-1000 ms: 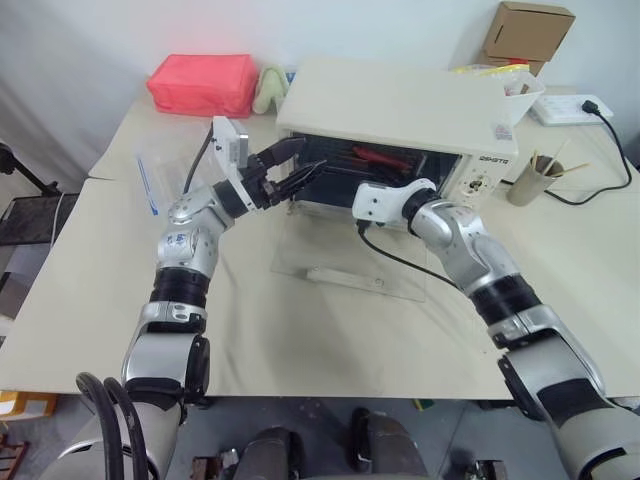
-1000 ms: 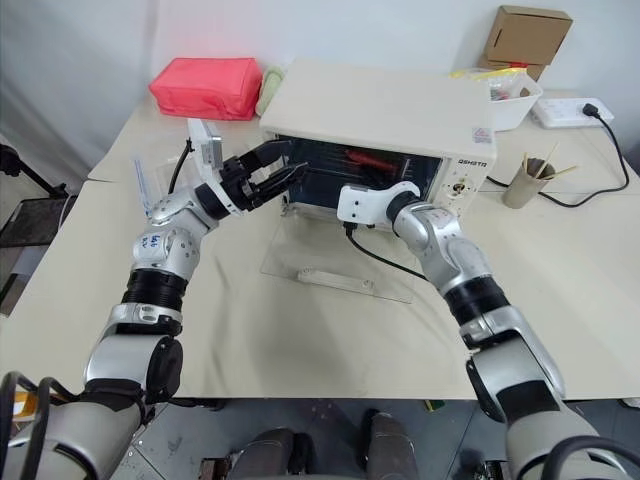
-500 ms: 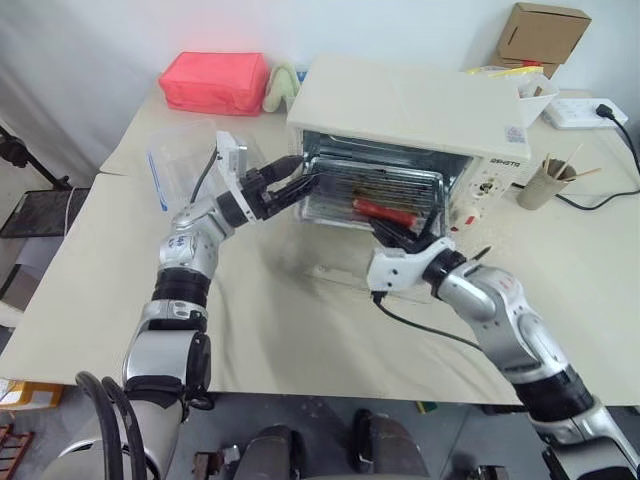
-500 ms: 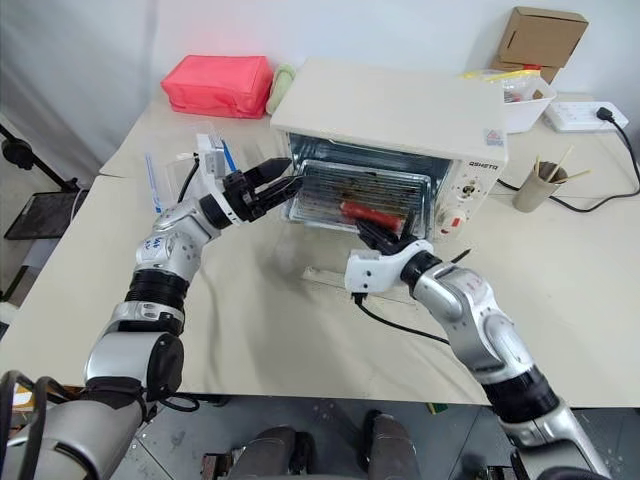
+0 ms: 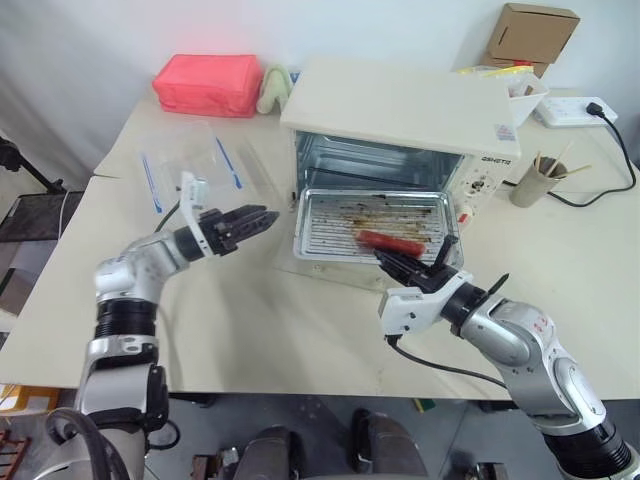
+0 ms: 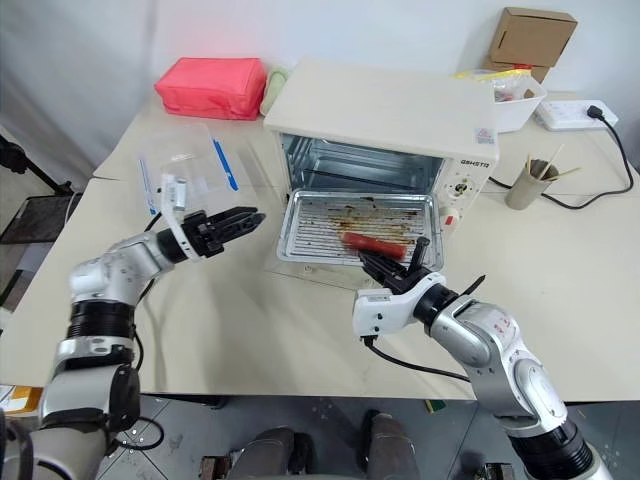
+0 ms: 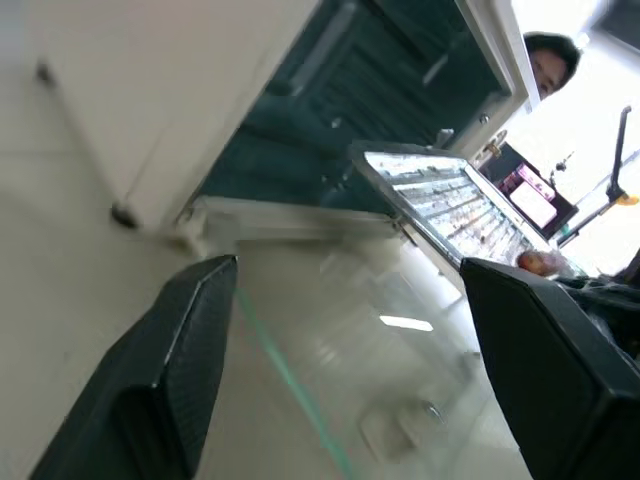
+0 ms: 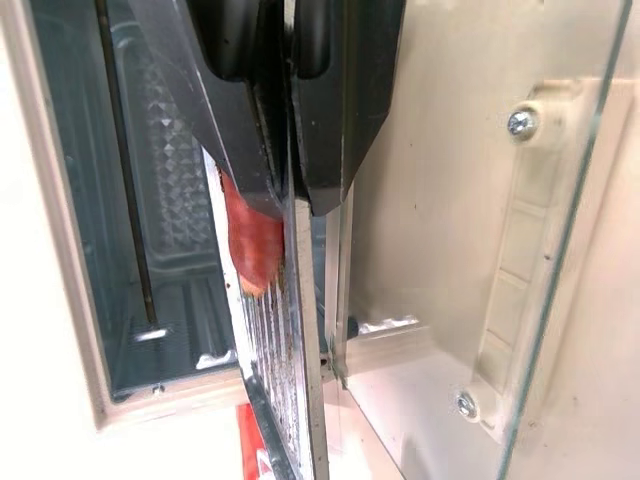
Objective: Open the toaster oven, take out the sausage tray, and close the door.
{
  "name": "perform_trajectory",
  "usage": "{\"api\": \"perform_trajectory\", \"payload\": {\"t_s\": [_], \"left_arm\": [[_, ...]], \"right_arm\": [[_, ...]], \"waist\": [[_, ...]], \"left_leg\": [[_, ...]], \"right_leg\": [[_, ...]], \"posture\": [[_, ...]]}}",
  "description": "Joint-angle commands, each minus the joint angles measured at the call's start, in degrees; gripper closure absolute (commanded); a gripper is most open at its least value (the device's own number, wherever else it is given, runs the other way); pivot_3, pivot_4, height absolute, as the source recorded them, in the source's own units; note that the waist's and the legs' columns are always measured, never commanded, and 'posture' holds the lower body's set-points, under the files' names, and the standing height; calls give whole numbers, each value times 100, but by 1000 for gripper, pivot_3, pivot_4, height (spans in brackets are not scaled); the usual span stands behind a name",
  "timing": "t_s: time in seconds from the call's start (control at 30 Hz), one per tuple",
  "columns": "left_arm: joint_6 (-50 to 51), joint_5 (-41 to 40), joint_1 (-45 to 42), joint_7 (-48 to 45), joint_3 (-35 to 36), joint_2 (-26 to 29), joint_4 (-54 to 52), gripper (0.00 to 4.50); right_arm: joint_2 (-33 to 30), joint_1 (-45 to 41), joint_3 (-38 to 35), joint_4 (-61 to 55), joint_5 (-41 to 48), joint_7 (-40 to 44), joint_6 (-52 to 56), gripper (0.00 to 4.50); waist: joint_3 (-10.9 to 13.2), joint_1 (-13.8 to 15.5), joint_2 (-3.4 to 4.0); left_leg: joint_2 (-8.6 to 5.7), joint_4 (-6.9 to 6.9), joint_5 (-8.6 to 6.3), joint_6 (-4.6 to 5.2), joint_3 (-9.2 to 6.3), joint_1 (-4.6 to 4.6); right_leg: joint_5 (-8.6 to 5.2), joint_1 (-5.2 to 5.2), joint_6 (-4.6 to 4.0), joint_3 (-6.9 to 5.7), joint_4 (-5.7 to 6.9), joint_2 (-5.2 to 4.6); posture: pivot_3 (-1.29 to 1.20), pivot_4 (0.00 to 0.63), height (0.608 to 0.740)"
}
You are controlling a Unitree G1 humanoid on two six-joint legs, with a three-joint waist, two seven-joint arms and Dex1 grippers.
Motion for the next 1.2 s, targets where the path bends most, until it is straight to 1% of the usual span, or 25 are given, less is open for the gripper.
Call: {"api": "perform_trajectory", "payload": {"t_s": [0.03,0.1,0.2,0.27,0.4,0.5,0.63,0.87,0.93,1.0,1.07,1.13,1.17,1.2], "left_arm": [[1512,-729,-105,582,507,62,-453,741],[2066,-853,-143,844,600,45,-505,741],[2635,-1059,-170,1059,693,-52,-577,741],[2912,-1206,-294,1351,965,-255,-456,741],[3248,-1450,-456,1764,1365,-698,-408,741],[3428,-1520,-408,1941,1407,-884,-523,741],[3695,-1556,-294,2050,1362,-993,-660,1571],[4056,-1585,-248,2242,1556,-1143,-613,3778],[4098,-1621,-238,2306,1649,-1202,-588,4343],[4126,-1726,-203,2413,1727,-1223,-517,4428],[4132,-2071,-111,2505,1644,-1101,-328,4428],[4132,-2778,23,2456,1363,-797,-187,4500],[4132,-3100,65,2473,1296,-689,-164,4500],[4132,-3259,62,2678,1365,-629,-86,4500]], "right_arm": [[14,-196,-76,39,-42,-129,-179,4498],[45,-301,6,179,-3,-140,-293,4498],[110,-468,120,366,14,-155,-457,4498],[130,-609,218,494,-14,-161,-614,4498],[183,-840,346,726,38,-129,-781,4498],[169,-933,387,847,117,-76,-883,4498],[156,-1011,377,967,172,-73,-1027,4500],[188,-1023,342,1040,226,-90,-1097,4500],[180,-1002,330,1060,252,-140,-1157,4500],[147,-942,285,1112,307,-182,-1233,4500],[162,-824,209,1189,546,-112,-1166,4500],[159,-774,204,1196,767,51,-1093,3921],[190,-750,194,1164,896,120,-1002,3701],[158,-745,189,1141,962,146,-1052,3436]], "waist": [[0,4,-1],[0,-2,-1],[0,-17,-1],[0,-18,-1],[0,-14,-2],[0,-20,-2],[0,-26,-2],[0,-17,-2],[0,-21,-2],[0,-21,-2],[0,-17,-2],[0,-26,-2],[0,-34,-3],[0,-45,-3]], "left_leg": [[0,2,0,0,-1,-1],[-3,2,0,0,-1,0],[-2,-1,0,0,-2,3],[-1,-2,1,-2,-1,3],[-3,0,2,-4,0,3],[-2,-2,2,-4,0,6],[-2,-2,2,-5,2,6],[-2,-1,4,-9,2,7],[-3,-2,4,-9,2,8],[-2,-2,4,-9,3,9],[-2,-2,4,-10,3,10],[-2,-3,4,-10,3,13],[-2,-3,4,-10,3,12],[-1,-3,3,-11,2,12]], "right_leg": [[0,0,0,3,0,-1],[0,2,0,7,0,-2],[0,1,0,6,2,1],[0,0,-1,6,3,3],[0,0,-1,8,5,2],[0,0,-1,9,5,3],[0,0,-1,10,5,4],[-1,0,-1,13,9,5],[-1,0,-1,14,9,5],[-1,-1,-1,16,10,5],[-1,-1,-1,18,10,4],[-1,-1,-1,34,14,3],[-1,-2,-1,41,14,4],[-1,-3,-2,48,16,4]], "posture": [[0,150,740],[0,150,740],[0,150,740],[0,150,740],[0,150,740],[0,150,740],[0,150,740],[0,150,740],[0,150,740],[0,150,740],[0,150,740],[0,150,740],[0,150,740],[0,150,740]]}}
